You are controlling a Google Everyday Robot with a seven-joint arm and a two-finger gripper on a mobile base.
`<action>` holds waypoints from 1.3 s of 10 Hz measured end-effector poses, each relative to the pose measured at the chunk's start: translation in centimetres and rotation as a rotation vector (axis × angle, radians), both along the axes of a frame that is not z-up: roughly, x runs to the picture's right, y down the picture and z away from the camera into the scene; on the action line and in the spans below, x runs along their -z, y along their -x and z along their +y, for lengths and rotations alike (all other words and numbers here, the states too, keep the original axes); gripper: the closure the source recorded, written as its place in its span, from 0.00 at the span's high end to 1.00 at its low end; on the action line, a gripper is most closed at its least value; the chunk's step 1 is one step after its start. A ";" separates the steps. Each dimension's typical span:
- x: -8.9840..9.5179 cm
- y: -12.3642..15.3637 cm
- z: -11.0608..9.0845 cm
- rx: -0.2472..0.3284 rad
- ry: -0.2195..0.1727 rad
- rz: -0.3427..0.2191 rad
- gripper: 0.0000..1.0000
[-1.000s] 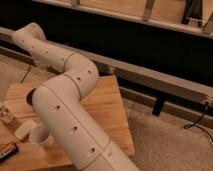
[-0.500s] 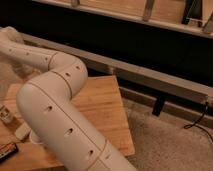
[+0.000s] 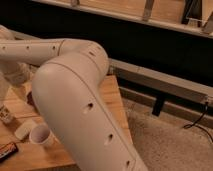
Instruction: Move the arm in a circular motion
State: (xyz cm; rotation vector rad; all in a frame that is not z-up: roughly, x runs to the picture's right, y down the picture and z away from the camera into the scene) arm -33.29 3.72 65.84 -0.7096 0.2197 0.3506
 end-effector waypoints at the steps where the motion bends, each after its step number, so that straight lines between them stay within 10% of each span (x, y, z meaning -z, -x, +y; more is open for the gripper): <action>1: 1.2 -1.0 2.6 0.023 0.044 -0.008 0.65; 5: 3.4 -4.0 7.3 0.044 0.123 -0.005 0.65; 13: 2.6 -17.6 10.2 -0.208 0.135 0.299 0.65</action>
